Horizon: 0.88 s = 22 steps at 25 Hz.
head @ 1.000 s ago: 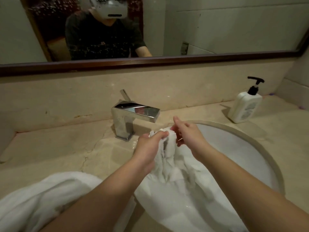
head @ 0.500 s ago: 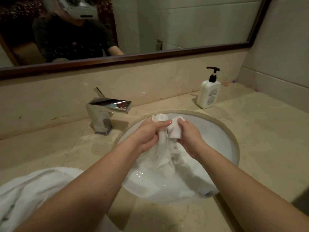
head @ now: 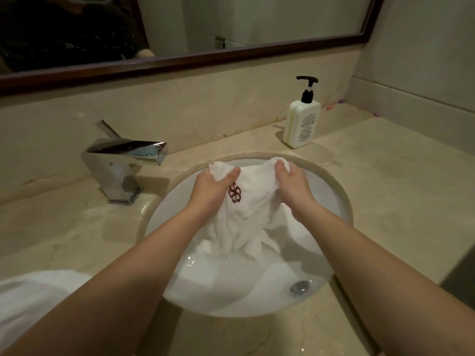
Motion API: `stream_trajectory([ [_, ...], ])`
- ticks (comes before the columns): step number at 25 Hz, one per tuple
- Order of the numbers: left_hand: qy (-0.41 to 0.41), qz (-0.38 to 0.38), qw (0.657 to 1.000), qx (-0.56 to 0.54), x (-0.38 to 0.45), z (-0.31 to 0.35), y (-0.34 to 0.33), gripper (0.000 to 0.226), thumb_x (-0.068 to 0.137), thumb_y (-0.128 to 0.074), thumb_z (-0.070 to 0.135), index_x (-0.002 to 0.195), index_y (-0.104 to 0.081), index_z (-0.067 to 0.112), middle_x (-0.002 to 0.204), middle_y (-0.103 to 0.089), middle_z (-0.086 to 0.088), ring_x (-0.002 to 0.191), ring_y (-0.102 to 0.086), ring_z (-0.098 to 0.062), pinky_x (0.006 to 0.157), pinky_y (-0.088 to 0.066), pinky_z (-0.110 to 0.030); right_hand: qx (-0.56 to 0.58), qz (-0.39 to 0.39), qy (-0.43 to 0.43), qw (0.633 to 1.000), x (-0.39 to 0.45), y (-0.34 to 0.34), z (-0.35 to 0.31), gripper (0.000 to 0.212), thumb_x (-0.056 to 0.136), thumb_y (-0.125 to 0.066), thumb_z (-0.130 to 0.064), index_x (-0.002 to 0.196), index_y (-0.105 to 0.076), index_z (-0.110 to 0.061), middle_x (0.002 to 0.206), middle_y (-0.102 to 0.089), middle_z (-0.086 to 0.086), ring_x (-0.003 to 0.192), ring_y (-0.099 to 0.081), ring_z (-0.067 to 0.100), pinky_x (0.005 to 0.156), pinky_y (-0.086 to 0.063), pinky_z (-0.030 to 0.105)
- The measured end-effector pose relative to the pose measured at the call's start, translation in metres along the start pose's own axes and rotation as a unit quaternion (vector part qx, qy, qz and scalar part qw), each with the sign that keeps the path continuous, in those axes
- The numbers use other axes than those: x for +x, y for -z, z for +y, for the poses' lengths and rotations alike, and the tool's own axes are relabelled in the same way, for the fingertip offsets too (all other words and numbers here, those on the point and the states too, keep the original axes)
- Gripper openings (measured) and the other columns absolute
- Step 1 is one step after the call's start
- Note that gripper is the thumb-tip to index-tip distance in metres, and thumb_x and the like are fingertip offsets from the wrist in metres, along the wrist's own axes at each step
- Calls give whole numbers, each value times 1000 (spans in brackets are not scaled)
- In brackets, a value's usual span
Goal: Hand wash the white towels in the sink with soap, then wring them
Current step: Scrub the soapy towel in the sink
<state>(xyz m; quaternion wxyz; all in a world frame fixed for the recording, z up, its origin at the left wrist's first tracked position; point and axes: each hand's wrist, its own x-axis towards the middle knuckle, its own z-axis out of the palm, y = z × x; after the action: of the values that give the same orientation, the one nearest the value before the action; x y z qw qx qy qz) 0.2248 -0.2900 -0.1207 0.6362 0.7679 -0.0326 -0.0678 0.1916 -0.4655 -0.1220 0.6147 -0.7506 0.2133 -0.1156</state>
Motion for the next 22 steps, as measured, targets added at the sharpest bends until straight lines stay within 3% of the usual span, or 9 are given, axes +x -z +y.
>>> stream_trajectory([
  [1, 39, -50, 995, -78, -2, 3, 0, 7, 92, -73, 16, 95, -68, 13, 93, -78, -9, 86, -76, -24, 78, -61, -39, 20, 26, -11, 999, 3, 0, -2, 36, 105, -41, -43, 119, -59, -15, 111, -65, 0, 104, -60, 21, 94, -49, 36],
  [3, 68, -104, 984, -125, 1, -5, 1, 18, 89, -73, 3, 107, -69, 4, 102, -77, -16, 91, -76, -29, 82, -62, -44, 103, 64, -89, 989, 12, -3, -2, 47, 102, -44, -51, 122, -59, -11, 106, -68, 3, 98, -64, 23, 93, -52, 38],
  [6, -12, -16, 999, 33, 8, -22, 1, 22, 91, -76, 22, 94, -72, 1, 90, -77, -15, 83, -75, -33, 76, -59, -49, 247, -3, -210, 946, 14, -4, 0, 63, 90, -59, -64, 124, -54, -11, 110, -71, 13, 94, -72, 33, 89, -58, 51],
  [8, -54, 8, 995, 80, 3, -23, -5, 35, 92, -73, 37, 85, -69, 4, 79, -74, -8, 74, -72, -27, 71, -56, -45, 225, -70, -198, 951, 15, -1, 2, 65, 82, -74, -59, 120, -57, -10, 108, -74, 18, 92, -74, 34, 86, -59, 50],
  [11, -117, 56, 978, 166, -6, -14, -12, 40, 92, -67, 51, 69, -58, 20, 68, -66, 3, 69, -65, -19, 66, -50, -36, 162, -69, -103, 979, 10, -2, 2, 43, 88, -76, -34, 114, -66, -2, 102, -76, 17, 91, -75, 30, 85, -60, 41],
  [14, -155, 126, 963, 179, -6, -10, -4, 48, 91, -65, 55, 60, -47, 23, 61, -57, 4, 65, -59, -17, 62, -43, -35, 106, 5, -57, 993, 9, -4, 4, 28, 96, -62, -42, 100, -67, -15, 98, -75, 7, 93, -72, 23, 88, -58, 39],
  [16, -165, 129, 960, 187, -6, -5, 2, 54, 93, -67, 51, 55, -38, 24, 56, -47, 6, 58, -49, -14, 60, -35, -34, 123, 34, -62, 990, 5, -6, 0, 33, 100, -52, -48, 94, -64, -18, 94, -72, 3, 93, -70, 21, 88, -57, 38],
  [19, -168, 134, 948, 237, -8, 2, -7, 61, 97, -61, 49, 54, -31, 19, 53, -37, 5, 52, -37, -11, 60, -28, -34, 167, 23, -95, 981, -5, -6, -8, 43, 101, -45, -55, 103, -63, -16, 93, -68, -1, 91, -67, 19, 89, -56, 40],
  [22, -156, 135, 973, 102, -6, 7, -15, 56, 101, -50, 55, 61, -40, 16, 55, -45, 2, 51, -43, -16, 55, -33, -36, 190, 24, -81, 978, -7, -1, -12, 45, 100, -41, -61, 105, -59, -20, 99, -68, 0, 91, -65, 15, 89, -54, 38],
])
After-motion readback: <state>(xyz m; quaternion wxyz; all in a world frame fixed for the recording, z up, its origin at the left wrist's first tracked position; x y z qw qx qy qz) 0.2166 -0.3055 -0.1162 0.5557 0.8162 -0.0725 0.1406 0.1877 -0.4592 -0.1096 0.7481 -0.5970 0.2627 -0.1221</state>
